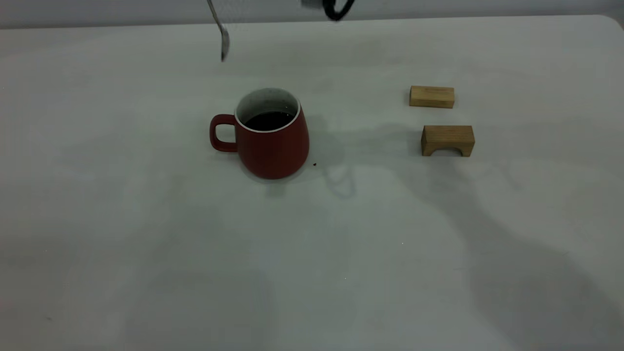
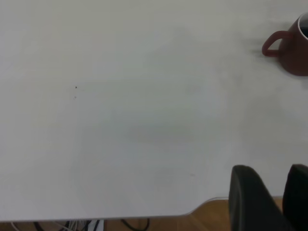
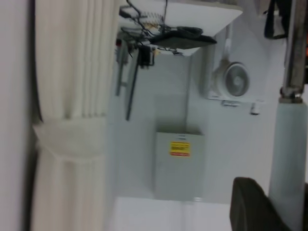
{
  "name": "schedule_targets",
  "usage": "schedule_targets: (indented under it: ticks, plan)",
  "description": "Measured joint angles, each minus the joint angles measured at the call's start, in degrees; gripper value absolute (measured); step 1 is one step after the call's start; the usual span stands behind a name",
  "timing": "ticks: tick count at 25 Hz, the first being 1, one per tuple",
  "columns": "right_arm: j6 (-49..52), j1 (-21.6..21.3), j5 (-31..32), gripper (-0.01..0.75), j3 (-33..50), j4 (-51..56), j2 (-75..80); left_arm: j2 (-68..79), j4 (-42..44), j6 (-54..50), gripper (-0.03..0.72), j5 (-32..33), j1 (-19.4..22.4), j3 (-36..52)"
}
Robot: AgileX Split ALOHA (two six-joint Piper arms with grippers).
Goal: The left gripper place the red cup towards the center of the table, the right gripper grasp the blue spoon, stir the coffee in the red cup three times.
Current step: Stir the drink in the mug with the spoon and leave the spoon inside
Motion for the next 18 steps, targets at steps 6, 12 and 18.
schedule_targets:
  ticks: [6,12,18]
  plan:
    - [0.6,-1.5,-1.4,0.135,0.0,1.5,4.4,0.0,0.0,0.0,0.243,0.0,0.0,0.0]
    - [0.8,-2.3,-0.9,0.135,0.0,3.9,9.6,0.0,0.0,0.0,0.243,0.0,0.0,0.0]
    - [-3.6,-4.1,3.1,0.135,0.0,4.1,12.9,0.0,0.0,0.0,0.243,0.0,0.0,0.0]
